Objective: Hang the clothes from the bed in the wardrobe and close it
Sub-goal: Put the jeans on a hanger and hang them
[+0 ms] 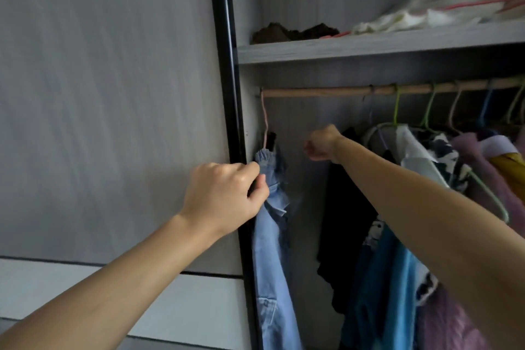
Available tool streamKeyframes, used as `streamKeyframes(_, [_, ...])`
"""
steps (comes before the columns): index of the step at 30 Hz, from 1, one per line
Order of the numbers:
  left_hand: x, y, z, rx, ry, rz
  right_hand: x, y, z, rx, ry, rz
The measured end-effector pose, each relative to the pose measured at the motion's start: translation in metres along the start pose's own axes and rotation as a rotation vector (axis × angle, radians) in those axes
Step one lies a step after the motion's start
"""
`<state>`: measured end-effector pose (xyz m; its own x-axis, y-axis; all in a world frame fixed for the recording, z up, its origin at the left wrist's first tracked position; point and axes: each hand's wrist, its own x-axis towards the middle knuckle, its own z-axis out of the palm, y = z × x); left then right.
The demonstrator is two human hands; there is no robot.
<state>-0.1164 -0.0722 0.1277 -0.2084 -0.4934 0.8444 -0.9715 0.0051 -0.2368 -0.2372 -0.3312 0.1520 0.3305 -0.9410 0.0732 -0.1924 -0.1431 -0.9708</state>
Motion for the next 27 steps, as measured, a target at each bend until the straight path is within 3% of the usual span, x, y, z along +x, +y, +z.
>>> streamKeyframes(4, [0.007, 0.04, 0.005, 0.08, -0.103, -0.048, -0.043, 0.012, -0.063, -0.123, 0.064, -0.051])
streamKeyframes(8, [0.019, 0.106, 0.026, -0.002, -0.214, -0.039, -0.105, 0.033, -0.135, -0.301, 0.106, -0.115])
streamKeyframes(12, [0.035, 0.186, 0.047, -0.101, -0.339, -0.065, -0.181, 0.059, -0.221, -0.734, 0.24, -0.234])
streamKeyframes(18, [0.068, 0.269, 0.073, -0.278, -0.486, -0.204, -0.278, 0.103, -0.341, -0.879, 0.355, -0.066])
streamKeyframes(27, [0.114, 0.46, 0.102, -0.583, -0.464, 0.131, -0.388, 0.165, -0.48, -0.867, 0.626, 0.152])
